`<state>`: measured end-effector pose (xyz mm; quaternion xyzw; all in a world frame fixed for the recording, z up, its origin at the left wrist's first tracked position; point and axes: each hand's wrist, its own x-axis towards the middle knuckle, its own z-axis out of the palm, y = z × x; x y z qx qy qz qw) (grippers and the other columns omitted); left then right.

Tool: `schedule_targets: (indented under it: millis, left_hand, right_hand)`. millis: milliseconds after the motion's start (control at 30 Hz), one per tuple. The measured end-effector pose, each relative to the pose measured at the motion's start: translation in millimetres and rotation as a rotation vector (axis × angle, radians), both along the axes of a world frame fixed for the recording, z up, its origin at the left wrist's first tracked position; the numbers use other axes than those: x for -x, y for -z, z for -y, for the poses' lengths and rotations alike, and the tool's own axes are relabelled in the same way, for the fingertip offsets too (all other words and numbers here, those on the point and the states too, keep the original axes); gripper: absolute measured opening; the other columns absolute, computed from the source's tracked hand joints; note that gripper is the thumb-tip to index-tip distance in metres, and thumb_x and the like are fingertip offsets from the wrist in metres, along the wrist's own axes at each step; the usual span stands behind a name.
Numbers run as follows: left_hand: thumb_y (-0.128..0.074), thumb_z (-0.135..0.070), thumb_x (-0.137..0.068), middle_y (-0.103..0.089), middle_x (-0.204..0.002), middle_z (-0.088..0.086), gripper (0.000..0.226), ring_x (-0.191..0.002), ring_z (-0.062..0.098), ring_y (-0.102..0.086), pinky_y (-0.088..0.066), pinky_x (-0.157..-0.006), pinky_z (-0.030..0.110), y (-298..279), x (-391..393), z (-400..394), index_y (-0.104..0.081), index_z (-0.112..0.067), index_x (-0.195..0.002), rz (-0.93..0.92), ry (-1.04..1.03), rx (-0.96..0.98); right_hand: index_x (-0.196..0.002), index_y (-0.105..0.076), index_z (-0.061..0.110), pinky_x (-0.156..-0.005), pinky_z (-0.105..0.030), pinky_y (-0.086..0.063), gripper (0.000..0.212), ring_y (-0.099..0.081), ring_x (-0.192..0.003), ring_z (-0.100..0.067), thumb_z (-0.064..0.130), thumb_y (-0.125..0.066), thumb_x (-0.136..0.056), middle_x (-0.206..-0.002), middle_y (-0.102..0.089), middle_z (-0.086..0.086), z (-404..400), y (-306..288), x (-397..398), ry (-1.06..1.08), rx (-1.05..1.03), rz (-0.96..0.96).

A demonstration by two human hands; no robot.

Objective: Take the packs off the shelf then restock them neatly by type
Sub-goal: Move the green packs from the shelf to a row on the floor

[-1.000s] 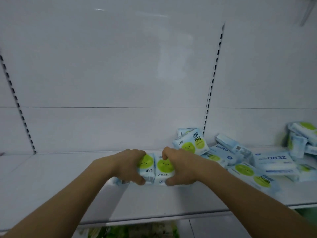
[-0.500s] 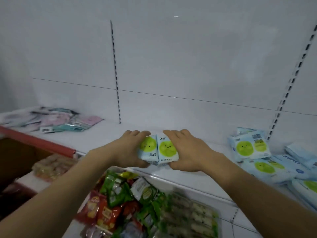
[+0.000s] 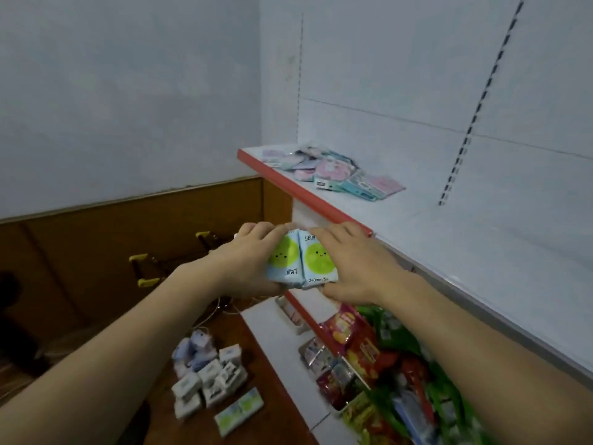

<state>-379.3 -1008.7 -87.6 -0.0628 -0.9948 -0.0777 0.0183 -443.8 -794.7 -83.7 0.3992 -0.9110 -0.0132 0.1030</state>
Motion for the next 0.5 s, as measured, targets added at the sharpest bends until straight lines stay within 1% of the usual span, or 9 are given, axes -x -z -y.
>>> schedule_targets:
  millis: [33, 67, 133, 233, 300, 367, 500]
  left_hand:
    - [-0.073, -0.060, -0.077, -0.015, -0.157, -0.003, 0.113, -0.145, 0.024, -0.011, -0.027, -0.117, 0.044, 11.6, -4.4, 16.1, -0.001, -0.029, -0.158, 0.028, -0.032, 0.000]
    - [-0.073, -0.060, -0.076, -0.014, -0.158, -0.002, 0.114, -0.145, 0.025, -0.010, -0.026, -0.117, 0.044, 23.6, -7.7, 30.5, 0.001, -0.028, -0.158, 0.057, -0.064, -0.001]
    - [-0.073, -0.058, -0.078, -0.010, -0.159, -0.002, 0.115, -0.146, 0.026, -0.007, -0.022, -0.119, 0.045, 47.8, -12.3, 54.7, 0.005, -0.029, -0.158, 0.122, -0.121, -0.023]
    - [-0.073, -0.055, -0.081, -0.009, -0.160, 0.001, 0.117, -0.147, 0.028, -0.006, -0.019, -0.120, 0.045, 88.1, -12.9, 80.7, 0.010, -0.026, -0.158, 0.203, -0.198, -0.076]
    - [-0.073, -0.057, -0.080, -0.011, -0.160, 0.003, 0.118, -0.147, 0.028, -0.007, -0.020, -0.120, 0.044, 120.7, -7.9, 93.7, 0.009, -0.024, -0.158, 0.233, -0.251, -0.094]
    - [-0.070, -0.061, -0.080, -0.012, -0.160, 0.003, 0.116, -0.148, 0.028, -0.008, -0.022, -0.120, 0.045, 155.9, 0.9, 104.3, 0.004, -0.020, -0.159, 0.253, -0.303, -0.114]
    - [-0.066, -0.067, -0.081, -0.016, -0.159, 0.003, 0.111, -0.147, 0.026, -0.010, -0.028, -0.119, 0.045, 218.4, 28.2, 114.9, -0.004, -0.016, -0.158, 0.277, -0.373, -0.161]
  right_hand:
    - [-0.152, -0.012, 0.028, -0.100, -0.050, -0.046, 0.100, -0.026, -0.135, -0.024, 0.060, -0.056, -0.068, -0.151, -0.030, 0.002, 18.3, 12.8, 2.0, -0.024, -0.008, 0.015]
    - [-0.153, -0.012, 0.027, -0.101, -0.051, -0.045, 0.100, -0.024, -0.137, -0.025, 0.058, -0.057, -0.069, -0.153, -0.028, 0.001, 34.9, 25.7, 4.4, -0.039, -0.018, 0.033]
    - [-0.153, -0.012, 0.025, -0.102, -0.051, -0.045, 0.099, -0.021, -0.139, -0.026, 0.051, -0.066, -0.074, -0.152, -0.026, -0.001, 63.9, 51.3, 10.8, -0.070, -0.050, 0.074]
    - [-0.153, -0.011, 0.024, -0.097, -0.049, -0.047, 0.098, -0.021, -0.138, -0.027, 0.045, -0.069, -0.076, -0.147, -0.027, -0.001, 97.7, 93.0, 25.9, -0.144, -0.113, 0.146]
    - [-0.152, -0.012, 0.023, -0.095, -0.049, -0.048, 0.096, -0.024, -0.137, -0.028, 0.040, -0.069, -0.077, -0.145, -0.028, -0.001, 115.5, 123.1, 40.2, -0.187, -0.140, 0.191]
    - [-0.153, -0.013, 0.023, -0.094, -0.047, -0.047, 0.095, -0.024, -0.137, -0.027, 0.037, -0.068, -0.077, -0.146, -0.029, -0.001, 129.9, 154.0, 57.8, -0.217, -0.159, 0.237]
    - [-0.154, -0.013, 0.019, -0.099, -0.047, -0.045, 0.095, -0.023, -0.139, -0.025, 0.037, -0.069, -0.080, -0.149, -0.029, 0.000, 153.5, 212.7, 100.8, -0.275, -0.198, 0.333]
